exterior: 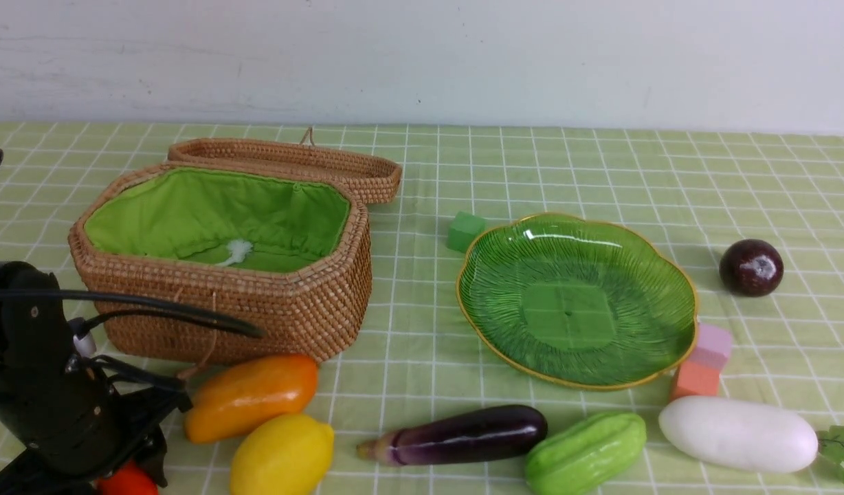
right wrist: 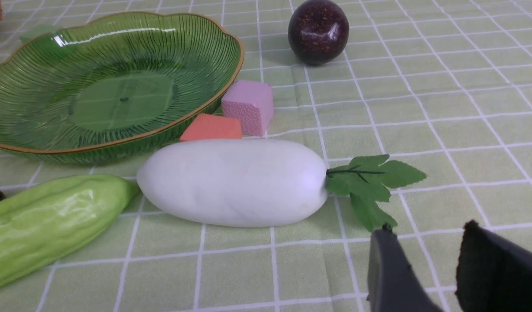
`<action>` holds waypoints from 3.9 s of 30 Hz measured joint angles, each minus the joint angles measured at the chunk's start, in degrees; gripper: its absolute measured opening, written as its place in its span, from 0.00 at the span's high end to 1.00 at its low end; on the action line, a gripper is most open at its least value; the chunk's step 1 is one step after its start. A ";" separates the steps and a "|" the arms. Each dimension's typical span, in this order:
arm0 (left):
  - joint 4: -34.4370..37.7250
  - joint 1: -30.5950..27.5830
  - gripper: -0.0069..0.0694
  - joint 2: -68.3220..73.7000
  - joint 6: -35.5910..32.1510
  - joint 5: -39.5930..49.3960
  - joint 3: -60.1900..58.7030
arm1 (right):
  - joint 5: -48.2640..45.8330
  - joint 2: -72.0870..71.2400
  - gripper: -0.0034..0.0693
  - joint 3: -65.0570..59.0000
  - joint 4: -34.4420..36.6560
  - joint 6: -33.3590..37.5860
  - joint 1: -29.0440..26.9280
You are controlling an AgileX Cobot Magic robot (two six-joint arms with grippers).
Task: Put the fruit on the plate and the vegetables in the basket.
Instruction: Use the left arm to grab a carrot and put it into the left basket, then grab a lemon with your left arm and place it on the plate on the right
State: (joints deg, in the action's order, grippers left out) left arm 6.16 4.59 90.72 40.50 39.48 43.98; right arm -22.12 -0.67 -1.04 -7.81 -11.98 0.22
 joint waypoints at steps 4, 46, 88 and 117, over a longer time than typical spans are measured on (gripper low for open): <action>1.71 0.00 0.41 -0.69 -0.14 2.00 0.00 | 0.00 0.00 0.62 0.00 0.00 0.00 0.00; 7.77 -0.25 0.04 7.16 -2.61 4.62 42.94 | 0.00 0.00 0.62 0.00 0.00 0.00 0.00; -11.62 27.33 0.20 5.03 -23.03 9.28 16.22 | 0.00 0.00 0.62 0.00 0.00 0.00 0.00; -10.12 27.64 0.24 -0.24 -22.49 15.16 15.91 | 0.00 0.00 0.62 0.00 0.00 0.00 0.00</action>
State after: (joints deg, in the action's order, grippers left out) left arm -3.96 32.23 90.48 18.01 54.64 59.88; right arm -22.12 -0.67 -1.04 -7.81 -11.98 0.22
